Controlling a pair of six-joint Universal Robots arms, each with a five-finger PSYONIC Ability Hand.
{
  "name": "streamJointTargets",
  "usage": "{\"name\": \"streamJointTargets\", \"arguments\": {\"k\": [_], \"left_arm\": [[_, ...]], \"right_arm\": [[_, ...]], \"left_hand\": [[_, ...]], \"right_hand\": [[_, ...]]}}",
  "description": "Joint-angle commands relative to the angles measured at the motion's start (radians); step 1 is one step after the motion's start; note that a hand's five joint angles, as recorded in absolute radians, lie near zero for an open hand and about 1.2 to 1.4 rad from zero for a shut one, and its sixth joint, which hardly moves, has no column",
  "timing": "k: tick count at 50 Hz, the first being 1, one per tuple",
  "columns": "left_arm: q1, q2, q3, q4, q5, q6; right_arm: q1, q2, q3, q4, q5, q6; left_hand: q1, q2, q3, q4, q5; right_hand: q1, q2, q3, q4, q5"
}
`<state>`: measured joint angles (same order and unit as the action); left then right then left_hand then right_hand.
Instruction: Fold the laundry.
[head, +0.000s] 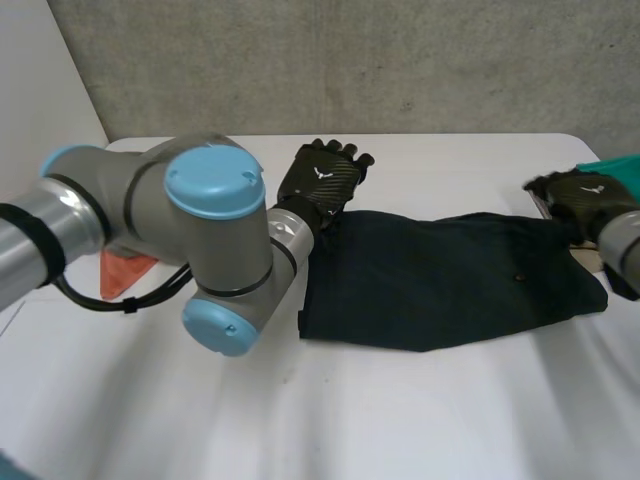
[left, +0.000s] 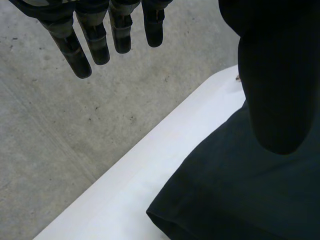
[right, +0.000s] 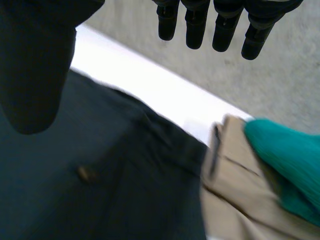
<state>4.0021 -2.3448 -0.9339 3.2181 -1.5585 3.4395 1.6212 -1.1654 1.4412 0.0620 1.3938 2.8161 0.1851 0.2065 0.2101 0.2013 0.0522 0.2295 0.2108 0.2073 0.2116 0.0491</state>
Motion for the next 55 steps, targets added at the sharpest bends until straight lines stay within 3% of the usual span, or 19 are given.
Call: {"name": "streamJointTargets", "arguments": {"k": [1,6,13,20,25,27,29,35,45,51,55], "left_arm": [[0.005,0.116,-0.100,-0.072,0.027,-0.103],[0.009,0.199,-0.190,-0.095,0.089,-0.171],[0.014,0.286,-0.308,-0.074,0.109,-0.214],[0.028,0.338,-0.393,-0.015,0.110,-0.235],[0.035,0.357,-0.427,0.014,0.110,-0.249],[0.041,0.364,-0.440,0.020,0.109,-0.258],[0.048,0.374,-0.453,0.022,0.110,-0.269],[0.068,0.406,-0.493,0.028,0.109,-0.295],[0.150,0.527,-0.615,0.081,0.117,-0.327],[0.207,0.599,-0.684,0.120,0.124,-0.352],[0.238,0.628,-0.718,0.132,0.130,-0.372]], "right_arm": [[-0.162,0.001,0.025,0.131,-0.041,-0.329],[-0.243,0.036,0.076,0.092,-0.189,-0.377],[-0.316,0.073,0.134,-0.011,-0.384,-0.380],[-0.325,0.110,0.145,-0.099,-0.364,-0.369],[-0.320,0.142,0.143,-0.156,-0.354,-0.362],[-0.319,0.154,0.142,-0.174,-0.351,-0.356],[-0.320,0.161,0.142,-0.191,-0.348,-0.345],[-0.322,0.132,0.154,-0.243,-0.341,-0.288],[-0.176,-0.054,0.090,-0.212,-0.303,-0.380],[0.098,-0.076,0.053,-0.266,-0.355,-0.512],[0.276,-0.031,0.061,-0.292,-0.459,-0.561]], "left_hand": [[-0.011,-0.032,-0.036,-0.027,-0.052],[-0.011,-0.032,-0.036,-0.027,-0.052],[-0.011,-0.032,-0.036,-0.027,-0.052],[-0.011,-0.032,-0.036,-0.027,-0.052],[-0.011,-0.032,-0.036,-0.027,-0.052],[-0.011,-0.032,-0.036,-0.027,-0.052],[-0.011,-0.032,-0.036,-0.027,-0.052],[-0.011,-0.032,-0.036,-0.027,-0.052],[-0.011,-0.032,-0.036,-0.027,-0.052],[-0.011,-0.032,-0.036,-0.027,-0.052],[-0.011,-0.032,-0.036,-0.027,-0.052]], "right_hand": [[0.147,0.166,0.170,0.165,0.153],[0.183,0.201,0.205,0.201,0.189],[0.294,0.313,0.316,0.312,0.300],[0.312,0.331,0.334,0.330,0.318],[0.447,0.466,0.469,0.465,0.453],[0.590,0.609,0.612,0.608,0.596],[1.143,1.162,1.165,1.161,1.149],[1.167,1.185,1.189,1.185,1.173],[1.167,1.185,1.189,1.185,1.173],[1.167,1.185,1.189,1.185,1.173],[1.167,1.185,1.189,1.185,1.173]]}}
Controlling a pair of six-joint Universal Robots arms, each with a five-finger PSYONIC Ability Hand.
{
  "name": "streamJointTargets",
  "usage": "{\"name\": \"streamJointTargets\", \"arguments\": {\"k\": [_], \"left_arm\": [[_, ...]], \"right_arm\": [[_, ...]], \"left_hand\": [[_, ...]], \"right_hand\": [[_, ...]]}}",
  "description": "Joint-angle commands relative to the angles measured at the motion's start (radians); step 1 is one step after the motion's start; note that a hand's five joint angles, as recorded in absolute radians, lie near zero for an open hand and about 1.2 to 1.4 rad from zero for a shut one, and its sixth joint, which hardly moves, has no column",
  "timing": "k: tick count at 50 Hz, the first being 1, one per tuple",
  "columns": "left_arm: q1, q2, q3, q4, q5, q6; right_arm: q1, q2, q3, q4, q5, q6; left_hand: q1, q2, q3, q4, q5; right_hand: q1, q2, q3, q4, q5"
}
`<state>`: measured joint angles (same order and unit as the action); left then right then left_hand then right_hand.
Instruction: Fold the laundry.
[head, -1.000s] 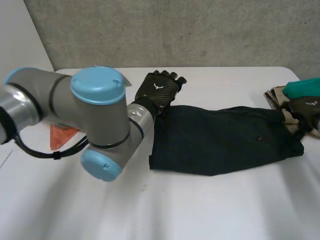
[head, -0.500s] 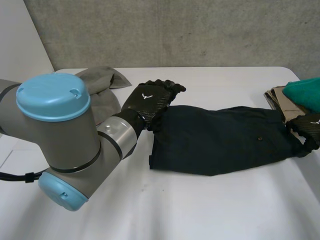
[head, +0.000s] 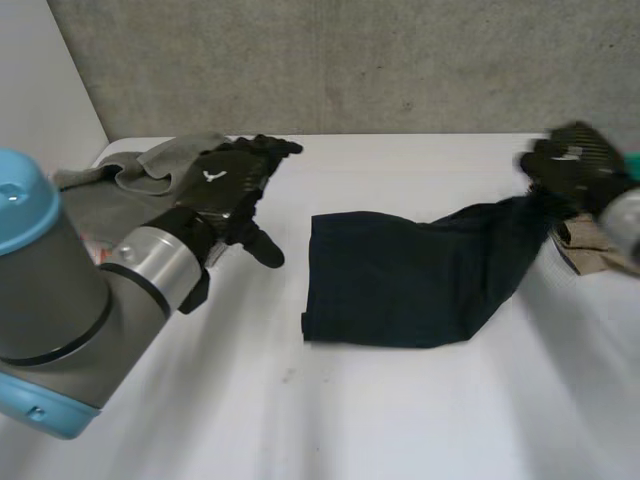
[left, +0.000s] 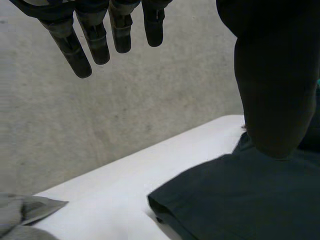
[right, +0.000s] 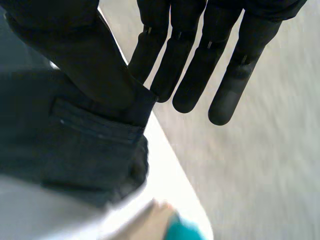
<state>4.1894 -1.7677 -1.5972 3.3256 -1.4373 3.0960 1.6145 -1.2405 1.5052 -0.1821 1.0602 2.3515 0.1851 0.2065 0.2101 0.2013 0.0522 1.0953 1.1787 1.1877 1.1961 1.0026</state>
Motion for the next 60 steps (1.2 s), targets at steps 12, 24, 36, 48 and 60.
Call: {"name": "streamJointTargets", "arguments": {"k": [12,24,36,48,60], "left_arm": [[0.081,0.082,-0.141,0.029,0.023,-0.059],[0.075,0.071,-0.024,0.014,0.031,-0.060],[-0.149,-0.240,0.409,-0.190,0.067,0.019],[-0.310,-0.559,0.671,-0.486,-0.084,0.237],[-0.307,-0.584,0.573,-0.192,-0.132,0.282]], "right_arm": [[0.558,0.299,-0.210,0.134,0.041,-0.131],[0.345,0.037,-0.175,0.064,0.067,0.551],[0.111,0.065,-0.169,0.213,0.145,0.677],[0.047,0.118,-0.122,0.286,0.129,0.631],[0.081,0.119,-0.076,0.250,0.106,0.574]], "left_hand": [[-0.011,-0.032,-0.036,-0.027,-0.052],[-0.011,-0.032,-0.036,-0.027,-0.052],[-0.011,-0.032,-0.036,-0.027,-0.052],[0.069,0.048,0.044,0.053,0.028],[0.477,0.456,0.452,0.461,0.436]], "right_hand": [[-0.368,-0.451,-0.460,-0.469,-0.450],[-0.921,-1.004,-1.013,-1.022,-1.003],[-0.921,-1.004,-1.013,-1.022,-1.003],[-0.921,-1.004,-1.013,-1.022,-1.003],[-0.921,-1.004,-1.013,-1.022,-1.003]]}}
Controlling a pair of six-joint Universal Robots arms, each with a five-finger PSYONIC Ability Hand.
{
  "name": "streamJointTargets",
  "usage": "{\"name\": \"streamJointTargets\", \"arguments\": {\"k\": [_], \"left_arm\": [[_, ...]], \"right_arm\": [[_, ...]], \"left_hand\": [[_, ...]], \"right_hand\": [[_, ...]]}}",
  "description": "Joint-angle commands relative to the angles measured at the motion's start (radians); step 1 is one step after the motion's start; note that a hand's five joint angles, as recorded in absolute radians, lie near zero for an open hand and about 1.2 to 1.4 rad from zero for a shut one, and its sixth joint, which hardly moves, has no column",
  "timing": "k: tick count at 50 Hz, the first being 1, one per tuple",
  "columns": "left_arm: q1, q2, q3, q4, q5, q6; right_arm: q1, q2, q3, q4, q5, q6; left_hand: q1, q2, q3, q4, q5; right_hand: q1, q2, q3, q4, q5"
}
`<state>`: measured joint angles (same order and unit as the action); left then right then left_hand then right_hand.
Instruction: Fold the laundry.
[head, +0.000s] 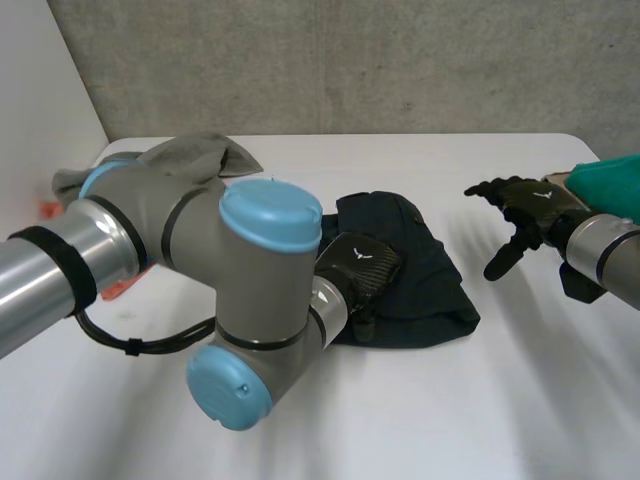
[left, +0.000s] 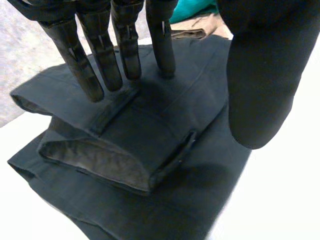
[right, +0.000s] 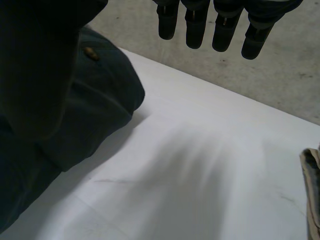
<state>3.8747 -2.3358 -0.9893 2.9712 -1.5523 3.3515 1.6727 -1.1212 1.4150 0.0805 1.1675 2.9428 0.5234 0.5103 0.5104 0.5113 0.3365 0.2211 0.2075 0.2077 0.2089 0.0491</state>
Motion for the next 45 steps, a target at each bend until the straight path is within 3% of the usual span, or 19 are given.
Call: {"name": "streamJointTargets", "arguments": {"k": [1,13,15,16,18,26,37,38,41,45], "left_arm": [[0.008,-0.023,-0.034,0.169,-0.020,0.037],[0.026,-0.106,-0.020,0.232,-0.086,0.196],[0.029,-0.109,-0.023,0.245,-0.088,0.210],[0.032,-0.106,-0.029,0.259,-0.089,0.220],[0.035,-0.102,-0.038,0.262,-0.095,0.223],[0.038,0.039,-0.198,0.226,-0.118,0.246],[0.051,0.151,-0.341,0.227,-0.092,0.325],[0.049,0.165,-0.345,0.227,-0.083,0.324],[0.051,0.185,-0.341,0.232,-0.063,0.324],[0.064,0.214,-0.286,0.256,-0.048,0.318]], "right_arm": [[0.025,0.000,0.018,-0.015,-0.002,-0.016],[0.067,0.000,-0.008,-0.022,0.003,-0.034],[0.074,0.003,-0.021,-0.019,0.004,-0.034],[0.085,0.007,-0.033,-0.019,0.004,-0.034],[0.096,0.012,-0.050,-0.019,0.004,-0.033],[0.159,0.104,-0.189,0.050,0.003,-0.004],[0.223,0.371,-0.398,0.183,0.038,-0.033],[0.223,0.379,-0.401,0.182,0.055,-0.053],[0.222,0.371,-0.406,0.180,0.078,-0.077],[0.214,0.295,-0.395,0.170,0.086,-0.079]], "left_hand": [[0.165,0.178,0.178,0.177,0.178],[0.183,0.196,0.196,0.195,0.195],[0.303,0.316,0.316,0.315,0.315],[0.609,0.622,0.622,0.621,0.621],[0.872,0.885,0.885,0.884,0.884],[0.873,0.886,0.886,0.885,0.885],[0.873,0.886,0.886,0.885,0.885],[0.513,0.526,0.526,0.525,0.525],[-0.071,-0.058,-0.058,-0.059,-0.058],[-0.309,-0.296,-0.296,-0.297,-0.297]], "right_hand": [[-0.047,-0.033,-0.033,-0.034,-0.049],[-0.047,-0.033,-0.033,-0.034,-0.049],[-0.047,-0.033,-0.033,-0.034,-0.049],[-0.047,-0.033,-0.033,-0.034,-0.049],[-0.047,-0.033,-0.033,-0.034,-0.049],[-0.047,-0.033,-0.033,-0.034,-0.049],[-0.047,-0.033,-0.033,-0.034,-0.049],[-0.047,-0.033,-0.033,-0.034,-0.049],[-0.047,-0.033,-0.033,-0.034,-0.049],[-0.047,-0.033,-0.033,-0.034,-0.049]]}}
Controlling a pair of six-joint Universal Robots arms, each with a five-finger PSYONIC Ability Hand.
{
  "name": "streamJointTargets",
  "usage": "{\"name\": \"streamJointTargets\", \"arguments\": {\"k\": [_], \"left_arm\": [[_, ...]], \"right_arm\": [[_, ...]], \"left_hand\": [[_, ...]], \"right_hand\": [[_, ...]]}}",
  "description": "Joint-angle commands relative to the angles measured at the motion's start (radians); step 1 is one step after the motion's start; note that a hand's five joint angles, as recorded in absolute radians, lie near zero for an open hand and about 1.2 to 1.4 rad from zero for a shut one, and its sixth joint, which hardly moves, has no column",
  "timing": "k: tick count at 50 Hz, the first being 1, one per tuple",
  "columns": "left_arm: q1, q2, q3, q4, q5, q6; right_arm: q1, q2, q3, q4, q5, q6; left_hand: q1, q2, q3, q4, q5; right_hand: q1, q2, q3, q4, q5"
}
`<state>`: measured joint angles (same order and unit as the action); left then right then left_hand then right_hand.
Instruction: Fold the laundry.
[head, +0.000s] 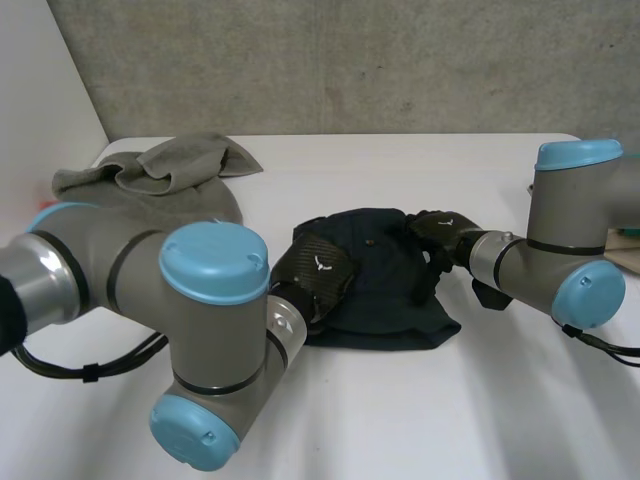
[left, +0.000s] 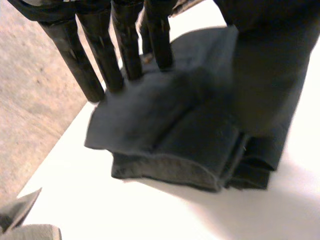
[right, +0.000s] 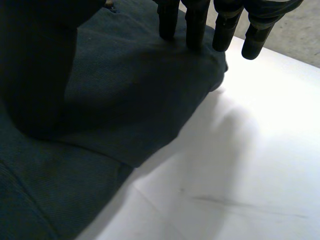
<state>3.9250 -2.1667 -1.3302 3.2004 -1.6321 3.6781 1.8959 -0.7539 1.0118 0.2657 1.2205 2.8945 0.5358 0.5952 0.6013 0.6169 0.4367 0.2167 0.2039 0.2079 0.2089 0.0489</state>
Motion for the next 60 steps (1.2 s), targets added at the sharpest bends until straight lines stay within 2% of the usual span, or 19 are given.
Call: {"name": "streamJointTargets", "arguments": {"k": [1,4,8,10,15,18,24,32,39,45,51,54,58,59,60], "left_arm": [[0.028,0.053,0.090,0.033,0.028,-0.029],[0.043,0.053,0.153,0.027,0.029,-0.081],[0.066,0.013,0.275,-0.039,0.054,-0.245],[0.074,-0.037,0.353,-0.135,0.092,-0.332],[0.086,-0.172,0.506,-0.338,0.155,-0.424],[0.096,-0.251,0.572,-0.405,0.149,-0.431],[0.120,-0.358,0.618,-0.409,0.080,-0.399],[0.140,-0.403,0.606,-0.409,0.052,-0.299],[0.131,-0.325,0.559,-0.393,0.064,-0.310],[0.123,-0.151,0.473,-0.337,0.106,-0.340],[0.135,0.022,0.376,-0.220,0.173,-0.415],[0.149,0.112,0.322,-0.175,0.242,-0.480],[0.172,0.203,0.269,-0.178,0.386,-0.546],[0.178,0.230,0.250,-0.189,0.465,-0.565],[0.181,0.241,0.241,-0.197,0.509,-0.569]], "right_arm": [[-0.011,-0.115,0.017,-0.026,0.034,-0.034],[-0.012,-0.175,0.037,-0.049,0.037,-0.034],[-0.011,-0.237,0.074,-0.100,0.054,-0.035],[-0.006,-0.237,0.085,-0.111,0.066,-0.034],[0.000,-0.187,0.085,-0.082,0.067,-0.029],[0.002,-0.134,0.073,-0.049,0.059,-0.014],[0.002,-0.032,0.047,-0.039,0.011,0.054],[-0.001,0.031,0.037,-0.052,0.050,-0.016],[0.005,0.027,0.030,-0.054,0.097,-0.107],[0.017,-0.091,0.060,-0.059,0.126,-0.156],[0.057,-0.248,0.200,-0.176,0.186,-0.193],[0.095,-0.346,0.353,-0.270,0.221,-0.215],[0.144,-0.444,0.575,-0.410,0.225,-0.215],[0.161,-0.459,0.653,-0.454,0.225,-0.212],[0.173,-0.462,0.686,-0.480,0.225,-0.209]], "left_hand": [[-0.361,-0.421,-0.427,-0.442,-0.437],[-0.361,-0.421,-0.427,-0.442,-0.437],[-0.361,-0.421,-0.427,-0.442,-0.437],[-0.361,-0.421,-0.427,-0.442,-0.437],[-0.361,-0.421,-0.427,-0.442,-0.437],[-0.361,-0.421,-0.427,-0.442,-0.437],[-0.361,-0.421,-0.427,-0.442,-0.437],[-0.361,-0.421,-0.427,-0.442,-0.437],[-0.361,-0.421,-0.427,-0.442,-0.437],[-0.361,-0.421,-0.427,-0.442,-0.437],[-0.361,-0.421,-0.427,-0.442,-0.437],[-0.361,-0.421,-0.427,-0.442,-0.437],[-0.361,-0.421,-0.427,-0.442,-0.437],[-0.361,-0.421,-0.427,-0.442,-0.437],[-0.361,-0.421,-0.427,-0.442,-0.437]], "right_hand": [[-0.042,-0.029,-0.033,-0.034,-0.049],[-0.042,-0.029,-0.033,-0.034,-0.049],[-0.042,-0.029,-0.033,-0.034,-0.049],[-0.042,-0.029,-0.033,-0.034,-0.049],[-0.042,-0.029,-0.033,-0.034,-0.049],[-0.042,-0.029,-0.033,-0.034,-0.049],[-0.042,-0.029,-0.033,-0.034,-0.049],[-0.042,-0.029,-0.033,-0.034,-0.049],[-0.042,-0.029,-0.033,-0.034,-0.049],[-0.042,-0.029,-0.033,-0.034,-0.049],[-0.042,-0.029,-0.033,-0.034,-0.049],[-0.042,-0.029,-0.033,-0.034,-0.049],[-0.042,-0.029,-0.033,-0.034,-0.049],[-0.042,-0.029,-0.033,-0.034,-0.049],[-0.042,-0.029,-0.033,-0.034,-0.049]]}}
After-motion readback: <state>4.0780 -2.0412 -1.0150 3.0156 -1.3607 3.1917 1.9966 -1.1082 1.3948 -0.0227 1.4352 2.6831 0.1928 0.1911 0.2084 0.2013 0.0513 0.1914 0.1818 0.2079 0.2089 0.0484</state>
